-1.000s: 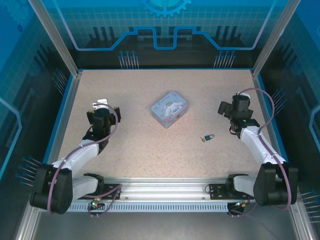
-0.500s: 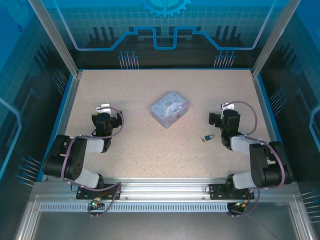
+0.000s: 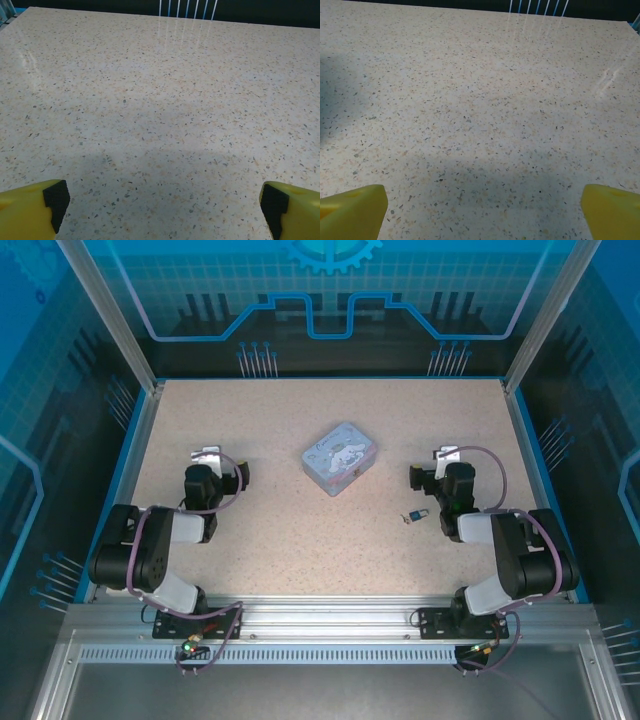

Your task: Unlock a padlock with a key

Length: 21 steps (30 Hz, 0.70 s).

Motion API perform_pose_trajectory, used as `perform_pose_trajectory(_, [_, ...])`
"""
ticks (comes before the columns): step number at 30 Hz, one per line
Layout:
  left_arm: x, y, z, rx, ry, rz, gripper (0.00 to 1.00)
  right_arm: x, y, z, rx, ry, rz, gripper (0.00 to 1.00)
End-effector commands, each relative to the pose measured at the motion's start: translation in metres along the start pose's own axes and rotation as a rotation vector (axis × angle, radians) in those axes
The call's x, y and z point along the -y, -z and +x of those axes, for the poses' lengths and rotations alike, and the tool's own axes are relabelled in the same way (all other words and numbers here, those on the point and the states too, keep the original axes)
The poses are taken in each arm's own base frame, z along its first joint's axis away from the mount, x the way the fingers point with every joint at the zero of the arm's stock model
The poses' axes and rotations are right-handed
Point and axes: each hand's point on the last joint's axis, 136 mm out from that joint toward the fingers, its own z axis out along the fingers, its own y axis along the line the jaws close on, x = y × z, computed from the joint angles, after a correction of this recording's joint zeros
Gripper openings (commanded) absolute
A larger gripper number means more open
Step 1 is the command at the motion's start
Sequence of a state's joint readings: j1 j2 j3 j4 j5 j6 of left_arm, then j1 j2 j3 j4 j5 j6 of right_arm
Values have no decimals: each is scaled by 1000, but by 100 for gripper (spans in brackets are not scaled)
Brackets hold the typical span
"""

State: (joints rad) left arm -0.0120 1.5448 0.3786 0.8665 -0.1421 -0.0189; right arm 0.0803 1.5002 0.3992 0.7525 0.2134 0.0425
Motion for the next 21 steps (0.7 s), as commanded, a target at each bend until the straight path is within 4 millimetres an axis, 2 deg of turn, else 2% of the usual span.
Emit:
perform_pose_trajectory(1, [7, -2, -11, 41, -13, 36, 99, -1, -1, -15, 49, 16, 8, 100])
perform_pose_trajectory(21, [7, -1, -11, 40, -13, 38, 99, -1, -2, -14, 46, 4, -22, 100])
